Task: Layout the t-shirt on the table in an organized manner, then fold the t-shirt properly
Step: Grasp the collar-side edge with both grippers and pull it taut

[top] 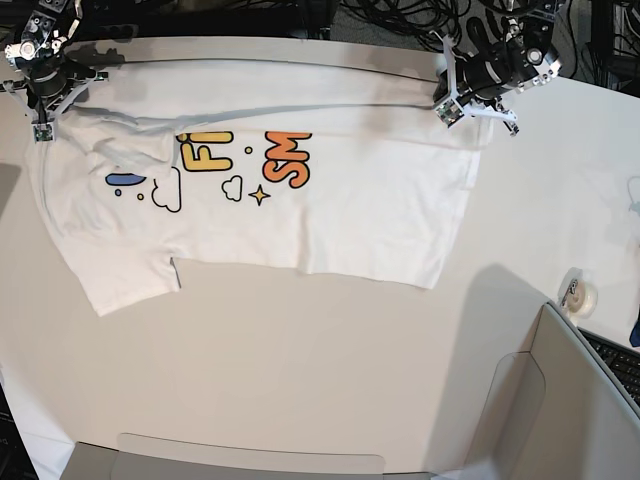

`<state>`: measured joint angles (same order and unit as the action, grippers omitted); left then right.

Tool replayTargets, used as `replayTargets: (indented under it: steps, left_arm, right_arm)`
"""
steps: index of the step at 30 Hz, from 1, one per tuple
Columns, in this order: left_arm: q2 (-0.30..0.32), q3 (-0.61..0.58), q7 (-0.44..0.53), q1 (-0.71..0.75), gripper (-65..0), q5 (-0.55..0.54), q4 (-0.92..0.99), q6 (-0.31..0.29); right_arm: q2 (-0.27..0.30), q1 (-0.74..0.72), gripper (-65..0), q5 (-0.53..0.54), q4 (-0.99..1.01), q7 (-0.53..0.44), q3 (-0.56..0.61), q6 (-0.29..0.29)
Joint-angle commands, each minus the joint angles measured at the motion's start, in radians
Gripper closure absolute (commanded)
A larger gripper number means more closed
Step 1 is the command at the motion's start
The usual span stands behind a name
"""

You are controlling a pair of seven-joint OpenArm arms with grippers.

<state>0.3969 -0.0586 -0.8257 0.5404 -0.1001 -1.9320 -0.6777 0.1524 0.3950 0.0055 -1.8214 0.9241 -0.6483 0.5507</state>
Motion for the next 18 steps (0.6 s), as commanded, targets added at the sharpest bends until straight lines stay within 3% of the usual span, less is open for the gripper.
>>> replayTargets:
  steps: [1,6,18]
  left_arm:
    - [0.010,-0.002,-0.111,0.027,0.0,0.050,0.004,-0.020]
    - [0.010,-0.002,-0.180,0.036,0.0,0.047,-0.036,-0.020]
    - [0.006,-0.001,-0.191,0.039,0.0,0.047,-0.079,-0.020]
  right_arm:
    - [0.009,0.012,0.0,-0.031,-0.013,0.039,-0.005,0.002]
    - [0.011,0.025,0.0,-0.026,-0.033,0.080,-0.006,0.002]
    - [0.009,0.017,0.0,-0.026,-0.065,0.080,-0.009,0.002]
